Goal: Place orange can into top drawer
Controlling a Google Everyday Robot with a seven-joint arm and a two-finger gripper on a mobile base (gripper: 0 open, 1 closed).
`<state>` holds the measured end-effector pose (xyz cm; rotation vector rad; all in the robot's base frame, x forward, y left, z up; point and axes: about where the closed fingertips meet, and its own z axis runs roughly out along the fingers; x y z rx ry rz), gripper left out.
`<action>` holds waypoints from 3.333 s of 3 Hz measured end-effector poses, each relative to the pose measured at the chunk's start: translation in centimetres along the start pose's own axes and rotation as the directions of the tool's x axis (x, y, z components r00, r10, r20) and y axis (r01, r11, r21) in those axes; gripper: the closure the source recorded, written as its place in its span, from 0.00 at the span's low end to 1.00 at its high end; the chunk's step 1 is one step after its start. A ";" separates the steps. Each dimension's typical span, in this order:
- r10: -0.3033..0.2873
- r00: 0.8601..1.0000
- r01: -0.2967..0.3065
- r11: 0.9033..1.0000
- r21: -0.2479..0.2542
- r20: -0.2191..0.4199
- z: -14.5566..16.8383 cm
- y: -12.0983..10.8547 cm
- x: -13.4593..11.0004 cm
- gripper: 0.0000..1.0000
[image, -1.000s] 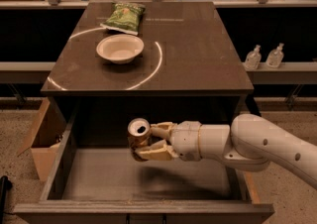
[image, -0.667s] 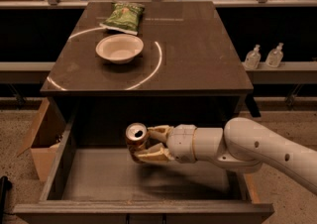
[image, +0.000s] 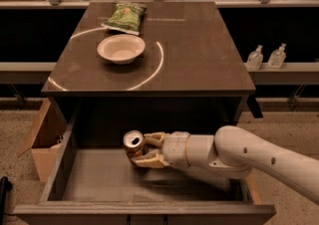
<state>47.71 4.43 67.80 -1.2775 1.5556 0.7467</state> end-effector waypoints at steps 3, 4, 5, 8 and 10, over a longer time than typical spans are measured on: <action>-0.007 0.998 0.007 1.000 0.000 -0.060 2.7 -0.5 2.0 0.59; 0.010 0.997 -0.009 1.000 0.007 -0.074 2.8 -0.2 2.4 0.36; 0.044 0.995 -0.042 0.999 0.021 -0.095 2.3 0.2 2.8 0.12; 0.174 0.971 -0.125 0.954 0.273 -0.163 -7.9 -1.9 1.5 0.18; 0.176 0.966 -0.112 0.946 0.304 -0.191 -12.9 -3.1 -0.4 0.65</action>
Offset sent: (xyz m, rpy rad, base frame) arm 0.0164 0.0162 -0.0326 -0.0681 0.0095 -0.0092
